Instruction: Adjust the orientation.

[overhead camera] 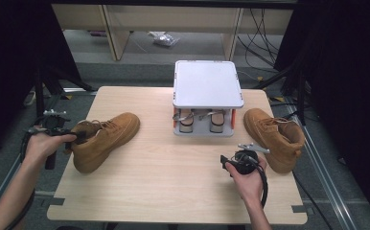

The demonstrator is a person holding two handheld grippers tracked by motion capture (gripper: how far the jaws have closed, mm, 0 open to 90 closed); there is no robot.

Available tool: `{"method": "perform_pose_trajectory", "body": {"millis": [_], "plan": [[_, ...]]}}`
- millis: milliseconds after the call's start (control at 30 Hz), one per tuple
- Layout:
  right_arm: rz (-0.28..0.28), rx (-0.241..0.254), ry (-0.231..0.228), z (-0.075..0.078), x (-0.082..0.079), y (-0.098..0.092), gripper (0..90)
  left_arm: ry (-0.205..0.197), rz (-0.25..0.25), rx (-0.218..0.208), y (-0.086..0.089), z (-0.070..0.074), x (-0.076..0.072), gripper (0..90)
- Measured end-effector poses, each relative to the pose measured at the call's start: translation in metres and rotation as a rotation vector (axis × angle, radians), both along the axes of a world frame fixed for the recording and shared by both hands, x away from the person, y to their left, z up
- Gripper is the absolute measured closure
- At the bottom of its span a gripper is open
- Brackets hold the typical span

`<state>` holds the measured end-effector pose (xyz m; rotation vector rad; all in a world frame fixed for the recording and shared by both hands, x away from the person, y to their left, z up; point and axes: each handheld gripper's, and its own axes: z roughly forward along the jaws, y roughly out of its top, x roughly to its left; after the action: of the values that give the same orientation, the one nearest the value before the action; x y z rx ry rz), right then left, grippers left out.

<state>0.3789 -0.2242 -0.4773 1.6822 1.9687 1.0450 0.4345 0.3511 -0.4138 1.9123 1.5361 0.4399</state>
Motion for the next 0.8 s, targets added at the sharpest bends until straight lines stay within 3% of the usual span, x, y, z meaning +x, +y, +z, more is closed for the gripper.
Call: {"method": "perform_pose_trajectory", "body": {"millis": [100,200,267,333,433,467,500,533,800], "plan": [[0.011,-0.028,-0.016,-0.0021,0.0007,-0.0014,39.3,-0.013,0.006,-0.006,-0.0010,-0.0013,-0.0013,59.7],[-0.003,-0.006,0.004,-0.0004,-0.0003,0.0008,39.3,-0.005,0.012,0.001,-0.0009,-0.0018,-0.0001,59.2],[0.002,0.003,0.001,-0.0013,0.0001,0.0012,39.3,0.008,0.017,0.013,-0.0009,-0.0034,0.0012,58.8],[0.001,0.001,0.002,-0.0011,-0.0001,0.0013,39.3,0.043,0.013,0.000,-0.0002,-0.0045,0.0018,58.4],[-0.001,-0.008,0.005,-0.0004,-0.0003,0.0002,39.3,0.058,0.018,0.009,0.0015,-0.0041,0.0020,58.5],[0.003,-0.001,0.006,-0.0005,-0.0002,0.0001,39.3,0.058,0.026,-0.007,0.0013,-0.0061,0.0019,58.8],[0.006,0.010,0.008,-0.0010,0.0001,0.0002,39.3,0.067,0.040,-0.031,0.0006,-0.0070,0.0015,60.6],[0.006,0.003,0.003,-0.0013,0.0002,-0.0001,39.3,0.084,0.036,-0.028,0.0015,-0.0068,0.0015,63.4],[0.002,0.006,0.007,-0.0013,0.0000,0.0012,39.3,0.077,0.059,-0.008,-0.0001,-0.0063,0.0018,74.7]]}}
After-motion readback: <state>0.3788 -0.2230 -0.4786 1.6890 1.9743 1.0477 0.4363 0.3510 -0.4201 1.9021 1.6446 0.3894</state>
